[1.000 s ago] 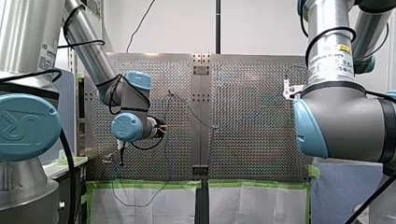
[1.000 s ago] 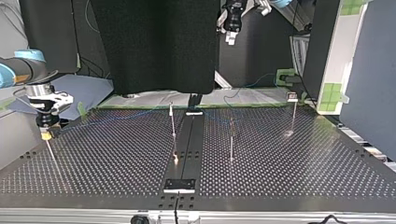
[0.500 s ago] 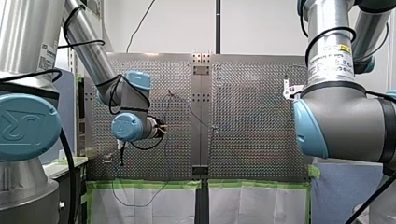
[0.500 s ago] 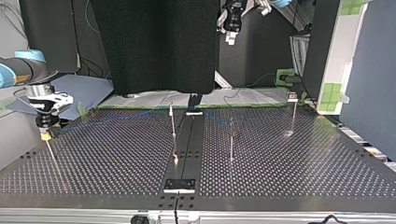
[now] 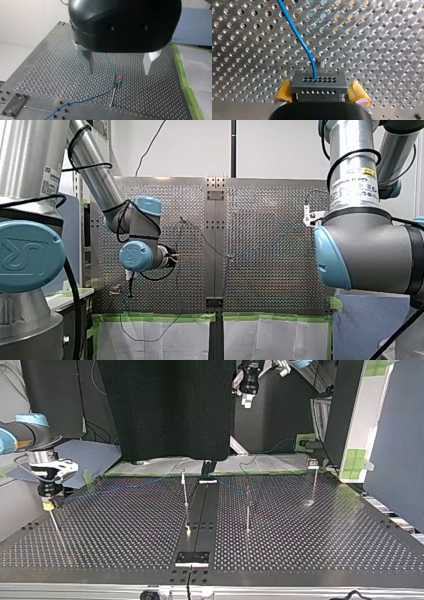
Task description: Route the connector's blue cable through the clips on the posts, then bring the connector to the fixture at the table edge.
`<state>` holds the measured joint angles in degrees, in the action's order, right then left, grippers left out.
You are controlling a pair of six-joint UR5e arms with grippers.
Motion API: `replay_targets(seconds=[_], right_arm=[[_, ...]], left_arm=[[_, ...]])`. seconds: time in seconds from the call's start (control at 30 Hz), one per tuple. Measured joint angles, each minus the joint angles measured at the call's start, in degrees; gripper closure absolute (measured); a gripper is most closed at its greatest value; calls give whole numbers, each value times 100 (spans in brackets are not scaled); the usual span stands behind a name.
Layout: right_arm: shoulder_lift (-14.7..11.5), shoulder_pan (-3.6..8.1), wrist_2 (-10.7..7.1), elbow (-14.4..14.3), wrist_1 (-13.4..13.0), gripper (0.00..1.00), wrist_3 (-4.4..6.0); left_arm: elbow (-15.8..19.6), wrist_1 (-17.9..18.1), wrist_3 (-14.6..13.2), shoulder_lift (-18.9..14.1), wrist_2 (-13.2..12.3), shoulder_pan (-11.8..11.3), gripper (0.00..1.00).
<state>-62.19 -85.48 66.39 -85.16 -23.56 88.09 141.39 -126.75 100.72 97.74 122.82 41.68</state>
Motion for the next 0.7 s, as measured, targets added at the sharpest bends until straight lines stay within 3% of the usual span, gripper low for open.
replay_targets(seconds=[0.3,0.7], right_arm=[[-1,0,178,0,2,0,17],[-1,0,640,-2,47,0,28]], left_arm=[[0,0,0,1,0,7,0],[0,-6,0,0,0,9,0]])
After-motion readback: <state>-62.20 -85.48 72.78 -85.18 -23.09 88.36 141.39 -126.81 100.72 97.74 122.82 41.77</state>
